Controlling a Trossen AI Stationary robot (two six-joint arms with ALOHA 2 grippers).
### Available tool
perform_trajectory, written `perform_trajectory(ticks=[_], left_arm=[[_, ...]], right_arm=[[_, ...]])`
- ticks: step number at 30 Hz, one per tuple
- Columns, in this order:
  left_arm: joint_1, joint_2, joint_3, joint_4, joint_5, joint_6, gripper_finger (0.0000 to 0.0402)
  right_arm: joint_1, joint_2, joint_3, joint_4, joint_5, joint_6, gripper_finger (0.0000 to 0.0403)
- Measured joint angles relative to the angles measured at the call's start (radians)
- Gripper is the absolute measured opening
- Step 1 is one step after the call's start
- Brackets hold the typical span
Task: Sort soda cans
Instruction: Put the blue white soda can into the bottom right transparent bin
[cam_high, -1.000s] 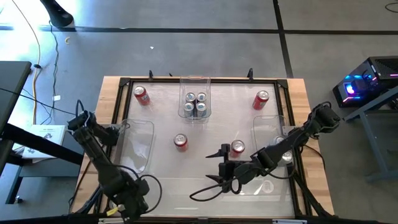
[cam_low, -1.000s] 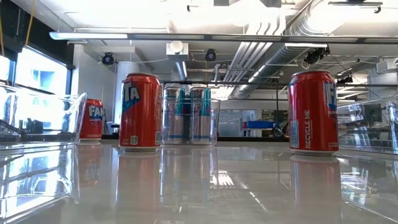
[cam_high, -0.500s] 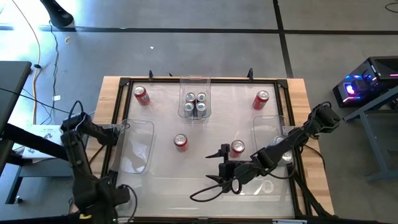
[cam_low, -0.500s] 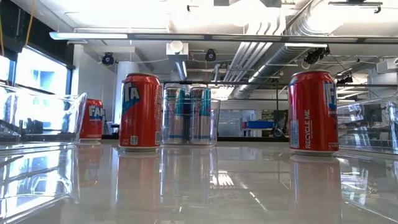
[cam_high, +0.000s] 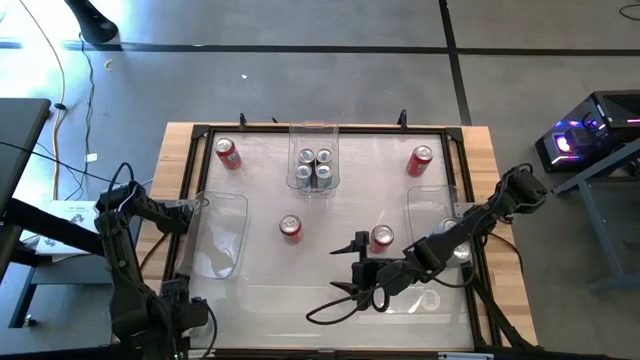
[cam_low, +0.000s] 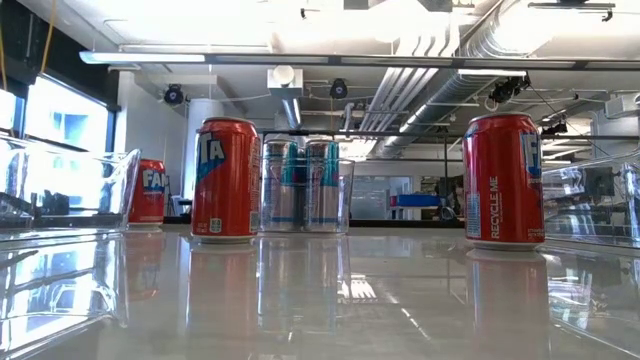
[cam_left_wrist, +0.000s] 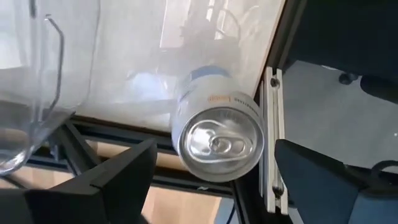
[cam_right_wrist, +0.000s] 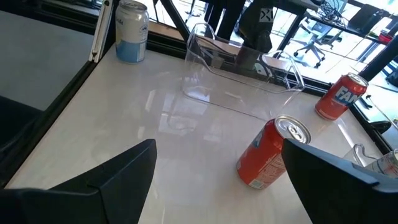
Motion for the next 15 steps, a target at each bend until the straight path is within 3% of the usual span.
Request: perform_trajectory(ticks=[9,15], left_arm=[[0.022,0.000,-0.121,0.113,0.075,-0.056,0.0322],[0.022,0.000,-0.140,0.138,0.063,-0.033,0.0322]], right_arm=[[0.000,0.000,0.000,-0.001,-0.007,0.000,0.0341],[0.000,0.000,0.000,-0.001,-0.008,0.010,0.0341]])
